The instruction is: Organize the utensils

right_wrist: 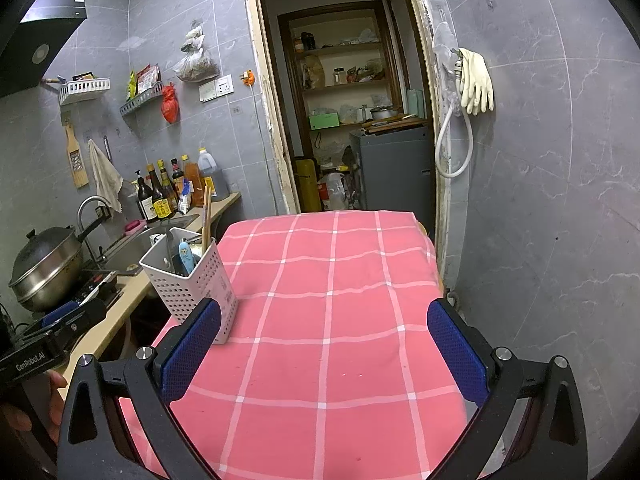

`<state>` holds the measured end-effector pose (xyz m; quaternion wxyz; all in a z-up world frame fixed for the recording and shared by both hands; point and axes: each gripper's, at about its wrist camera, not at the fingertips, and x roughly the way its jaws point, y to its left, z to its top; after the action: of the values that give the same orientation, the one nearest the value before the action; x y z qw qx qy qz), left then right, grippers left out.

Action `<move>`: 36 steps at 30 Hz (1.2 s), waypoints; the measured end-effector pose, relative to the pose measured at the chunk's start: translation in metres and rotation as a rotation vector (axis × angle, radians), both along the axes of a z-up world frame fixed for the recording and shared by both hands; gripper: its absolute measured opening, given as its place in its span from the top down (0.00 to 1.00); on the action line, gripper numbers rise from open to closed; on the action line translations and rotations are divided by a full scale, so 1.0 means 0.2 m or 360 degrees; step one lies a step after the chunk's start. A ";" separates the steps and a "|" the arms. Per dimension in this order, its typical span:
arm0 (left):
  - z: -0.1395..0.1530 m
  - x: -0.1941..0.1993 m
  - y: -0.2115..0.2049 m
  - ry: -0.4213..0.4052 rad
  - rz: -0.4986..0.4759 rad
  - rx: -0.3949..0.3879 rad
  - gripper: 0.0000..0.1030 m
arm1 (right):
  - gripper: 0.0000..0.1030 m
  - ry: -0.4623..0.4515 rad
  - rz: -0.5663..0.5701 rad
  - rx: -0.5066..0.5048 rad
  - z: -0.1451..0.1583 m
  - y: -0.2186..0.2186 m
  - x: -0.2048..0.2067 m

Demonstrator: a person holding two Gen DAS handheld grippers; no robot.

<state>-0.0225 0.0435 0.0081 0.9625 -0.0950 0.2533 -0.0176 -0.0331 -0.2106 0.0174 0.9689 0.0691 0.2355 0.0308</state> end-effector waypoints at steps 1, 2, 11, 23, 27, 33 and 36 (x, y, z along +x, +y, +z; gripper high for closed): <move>0.00 0.00 0.00 0.0001 0.0002 -0.0002 0.01 | 0.02 0.0001 0.0000 0.0000 0.00 0.01 0.00; 0.00 0.00 0.00 0.0002 0.0002 -0.0005 0.01 | 0.02 0.0001 0.0000 0.0000 0.00 0.00 0.00; 0.00 0.00 0.02 0.0003 0.0003 -0.0013 0.01 | 0.02 0.0004 0.0002 0.0005 0.00 0.02 0.00; 0.00 0.00 0.01 0.0006 0.0001 -0.0013 0.01 | 0.02 0.0006 0.0001 0.0006 0.00 0.02 0.00; 0.01 0.00 0.02 0.0007 0.0000 -0.0011 0.01 | 0.02 0.0007 0.0000 0.0007 0.00 0.02 0.00; 0.01 0.00 0.02 0.0007 0.0004 -0.0012 0.01 | 0.02 0.0007 0.0000 0.0008 0.00 0.02 0.00; 0.01 0.00 0.02 0.0008 0.0002 -0.0012 0.01 | 0.02 0.0008 0.0000 0.0009 0.00 0.02 0.00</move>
<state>-0.0218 0.0472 0.0094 0.9615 -0.0989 0.2556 -0.0179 -0.0336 -0.2061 0.0167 0.9681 0.0719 0.2379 0.0313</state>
